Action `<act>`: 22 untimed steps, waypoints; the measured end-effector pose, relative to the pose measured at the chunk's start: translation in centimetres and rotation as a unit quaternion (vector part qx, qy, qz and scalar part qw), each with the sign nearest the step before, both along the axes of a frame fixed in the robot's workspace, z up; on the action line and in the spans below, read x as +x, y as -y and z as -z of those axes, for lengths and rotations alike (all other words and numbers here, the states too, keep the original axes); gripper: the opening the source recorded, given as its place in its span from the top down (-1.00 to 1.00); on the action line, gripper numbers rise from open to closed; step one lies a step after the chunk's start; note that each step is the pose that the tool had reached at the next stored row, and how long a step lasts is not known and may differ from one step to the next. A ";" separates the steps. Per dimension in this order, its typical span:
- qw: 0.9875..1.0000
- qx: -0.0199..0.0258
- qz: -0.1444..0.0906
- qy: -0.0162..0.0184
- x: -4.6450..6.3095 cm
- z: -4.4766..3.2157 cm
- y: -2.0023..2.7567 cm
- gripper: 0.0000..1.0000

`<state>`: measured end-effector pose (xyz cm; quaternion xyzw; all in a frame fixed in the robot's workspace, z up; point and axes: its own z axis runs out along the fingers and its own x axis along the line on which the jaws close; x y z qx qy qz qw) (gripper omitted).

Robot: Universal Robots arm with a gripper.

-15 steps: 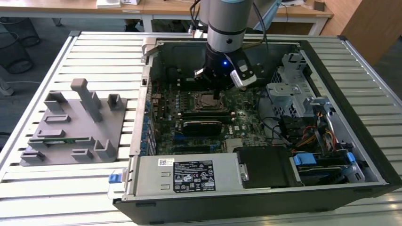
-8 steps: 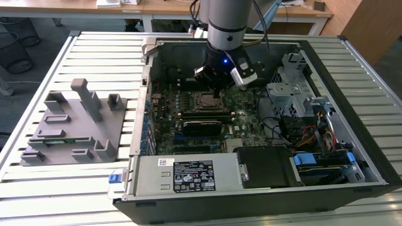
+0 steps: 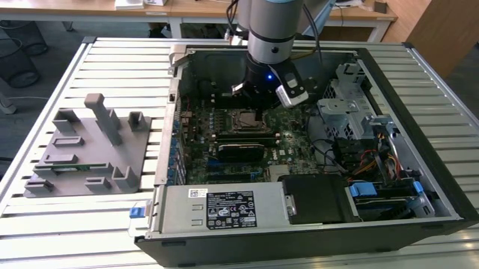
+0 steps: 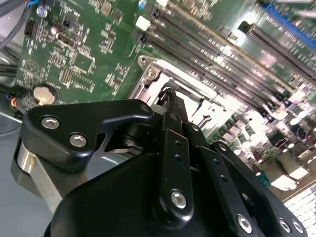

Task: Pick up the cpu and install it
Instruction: 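Install the second cpu locking lever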

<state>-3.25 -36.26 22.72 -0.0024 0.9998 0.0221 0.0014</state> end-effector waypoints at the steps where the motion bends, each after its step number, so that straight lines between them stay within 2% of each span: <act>1: 1.000 0.000 0.000 0.000 0.0 0.00 0.22 0.79; 4: 1.000 0.000 0.000 0.000 0.0 0.00 0.76 0.79; 11: 1.000 0.000 0.000 0.000 0.0 -0.18 0.93 0.79; 13: 1.000 0.000 0.000 -0.002 0.0 -0.24 1.07 0.79; 16: 1.000 0.000 0.000 -0.007 0.0 -0.24 1.22 0.79; 22: 1.000 0.000 0.000 -0.007 -0.1 -0.23 2.15 0.79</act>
